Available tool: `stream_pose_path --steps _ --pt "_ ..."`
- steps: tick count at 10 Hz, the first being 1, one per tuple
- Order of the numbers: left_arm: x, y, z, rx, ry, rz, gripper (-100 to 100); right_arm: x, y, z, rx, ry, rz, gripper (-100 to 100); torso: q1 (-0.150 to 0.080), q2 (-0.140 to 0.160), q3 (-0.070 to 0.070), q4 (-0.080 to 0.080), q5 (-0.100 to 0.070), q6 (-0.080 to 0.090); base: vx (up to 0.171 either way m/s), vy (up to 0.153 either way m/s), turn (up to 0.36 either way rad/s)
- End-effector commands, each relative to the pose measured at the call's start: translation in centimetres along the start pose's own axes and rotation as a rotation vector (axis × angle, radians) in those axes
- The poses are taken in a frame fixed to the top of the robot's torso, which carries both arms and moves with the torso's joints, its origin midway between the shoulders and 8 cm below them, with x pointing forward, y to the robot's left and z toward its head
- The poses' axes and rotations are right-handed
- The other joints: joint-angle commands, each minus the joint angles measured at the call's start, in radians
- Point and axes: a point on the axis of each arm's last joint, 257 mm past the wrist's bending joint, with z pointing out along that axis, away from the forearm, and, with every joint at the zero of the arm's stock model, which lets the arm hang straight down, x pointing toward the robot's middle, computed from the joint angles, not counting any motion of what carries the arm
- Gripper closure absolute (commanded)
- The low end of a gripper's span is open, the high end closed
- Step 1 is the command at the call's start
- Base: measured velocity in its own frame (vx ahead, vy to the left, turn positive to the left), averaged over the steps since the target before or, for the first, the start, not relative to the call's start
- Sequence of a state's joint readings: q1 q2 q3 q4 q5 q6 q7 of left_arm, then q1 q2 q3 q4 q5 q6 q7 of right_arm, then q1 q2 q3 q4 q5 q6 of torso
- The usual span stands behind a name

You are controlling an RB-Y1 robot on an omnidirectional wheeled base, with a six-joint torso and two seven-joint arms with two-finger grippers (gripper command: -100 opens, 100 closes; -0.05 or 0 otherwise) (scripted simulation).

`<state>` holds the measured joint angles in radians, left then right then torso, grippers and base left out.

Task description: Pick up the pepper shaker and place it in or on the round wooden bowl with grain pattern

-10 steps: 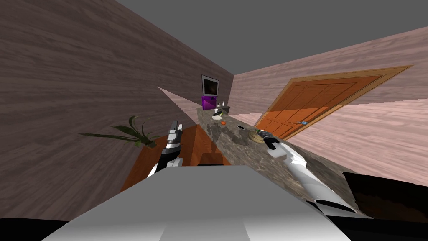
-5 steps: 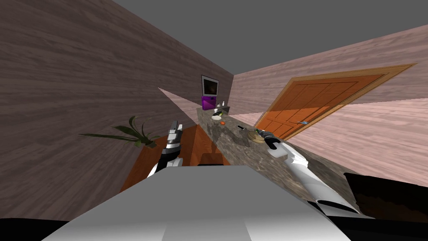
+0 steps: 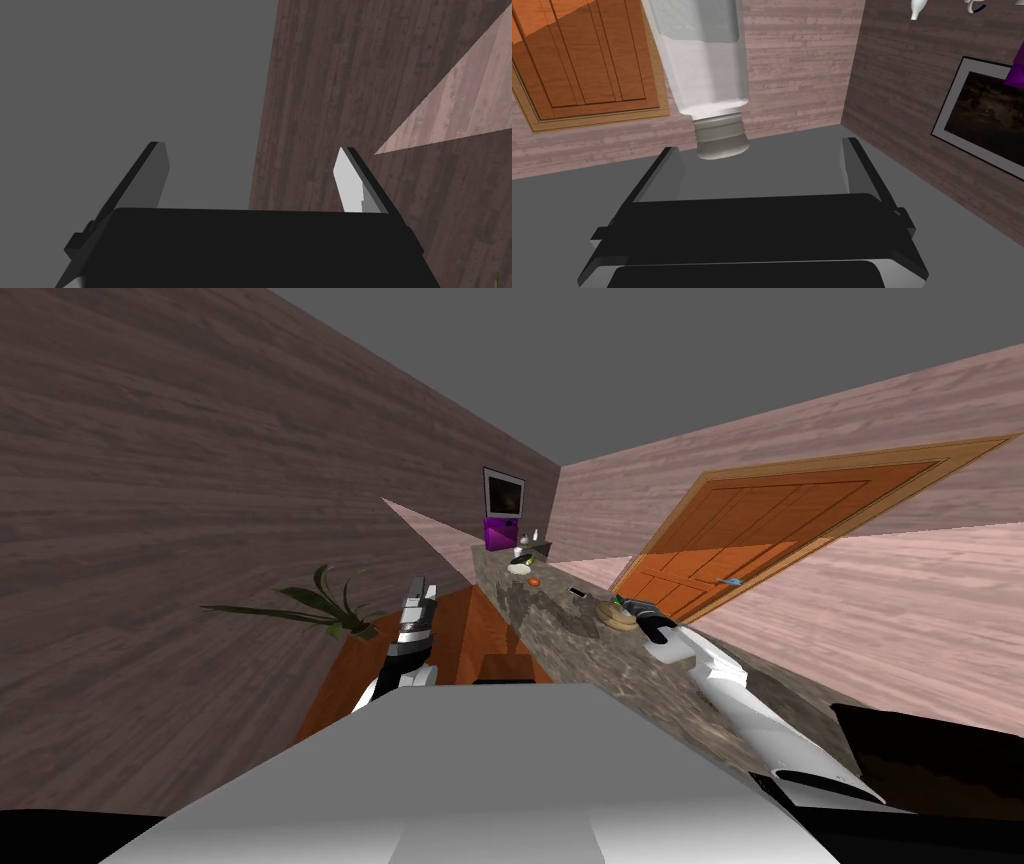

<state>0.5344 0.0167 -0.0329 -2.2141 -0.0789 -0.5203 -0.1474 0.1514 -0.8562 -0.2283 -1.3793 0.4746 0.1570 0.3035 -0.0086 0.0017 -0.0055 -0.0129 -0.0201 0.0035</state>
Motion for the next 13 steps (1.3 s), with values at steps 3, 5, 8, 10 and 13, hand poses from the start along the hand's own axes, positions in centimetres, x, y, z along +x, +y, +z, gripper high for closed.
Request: stream_pose_path --steps 3,5,8,10,13 --pt "0.0 0.0 0.0 0.0 0.0 0.0 0 -2.7 -2.0 0.4 0.017 -0.01 -0.005 -100 0.0 0.0 0.0 0.0 0.0 0.0 -0.029 0.036 0.039" --pt "0.0 0.0 0.0 0.0 0.0 0.0 0 -4.3 -2.9 0.6 0.025 -0.015 -0.008 -100 0.0 0.0 0.0 0.0 0.0 0.0 -0.025 0.039 0.044" --pt "0.0 0.0 0.0 0.0 0.0 0.0 0 -6.8 -4.1 0.8 0.036 -0.022 -0.013 -100 0.001 0.001 0.0 0.0 0.0 0.0 -0.029 0.04 0.046" --pt "0.0 0.0 0.0 0.0 0.0 0.0 0 -6.1 -3.9 0.6 0.035 -0.021 -0.011 0 -0.001 -0.001 0.0 0.0 0.0 0.0 -0.005 0.008 0.003" --pt "0.0 0.0 0.0 0.0 0.0 0.0 0 -6.1 -3.9 0.6 0.035 -0.021 -0.011 0 -0.002 -0.002 -0.001 0.0 -0.001 0.0 0.0 0.0 0.0"
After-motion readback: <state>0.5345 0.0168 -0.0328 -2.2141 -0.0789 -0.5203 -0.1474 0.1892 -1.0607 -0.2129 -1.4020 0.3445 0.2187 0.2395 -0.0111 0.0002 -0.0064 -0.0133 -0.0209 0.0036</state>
